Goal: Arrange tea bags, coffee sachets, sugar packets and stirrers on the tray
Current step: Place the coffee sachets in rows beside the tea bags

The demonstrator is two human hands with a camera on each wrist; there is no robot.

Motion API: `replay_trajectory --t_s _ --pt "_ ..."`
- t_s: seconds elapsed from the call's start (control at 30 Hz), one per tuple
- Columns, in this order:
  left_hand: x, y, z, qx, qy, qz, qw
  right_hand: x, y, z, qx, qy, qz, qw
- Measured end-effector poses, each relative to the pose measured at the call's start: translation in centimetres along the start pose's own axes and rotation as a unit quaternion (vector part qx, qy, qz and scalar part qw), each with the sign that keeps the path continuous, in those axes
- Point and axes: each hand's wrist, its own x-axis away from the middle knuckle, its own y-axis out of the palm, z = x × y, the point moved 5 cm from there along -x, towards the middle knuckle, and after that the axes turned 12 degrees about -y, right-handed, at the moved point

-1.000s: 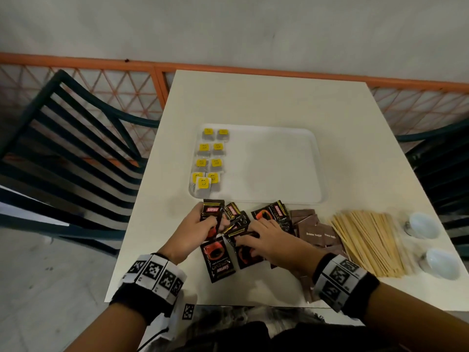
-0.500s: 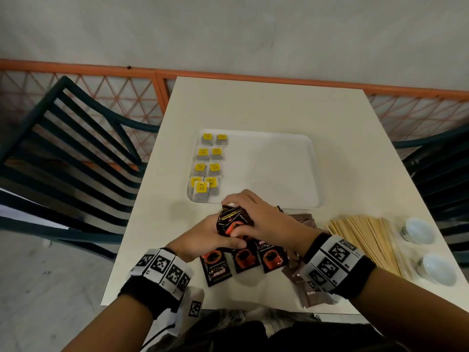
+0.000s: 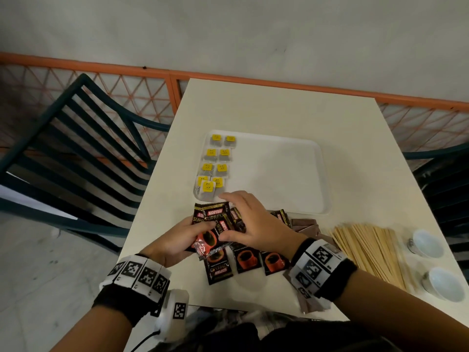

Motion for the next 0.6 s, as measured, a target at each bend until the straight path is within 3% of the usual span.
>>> replay_trajectory --t_s 0.1,0.23,0.37,0.6 --pt "0.1 -1.6 -0.4 0.023 0.009 0.054 0.998 2.3 -0.1 3.7 0.097 0.098 -0.123 0.983" --pt "0.6 -2.7 -0.9 0.062 0.009 0.087 0.994 5.3 0.0 7.4 0.251 0.147 -0.261 0.920" --pt "0.9 -2.5 -0.8 0.106 0.018 0.074 0.991 5.5 0.2 8.5 0.299 0.167 -0.271 0.900" --pt "0.3 -2.8 -0.4 0.173 0.028 0.058 0.983 4.2 0.1 7.9 0.217 0.168 -0.252 0.928"
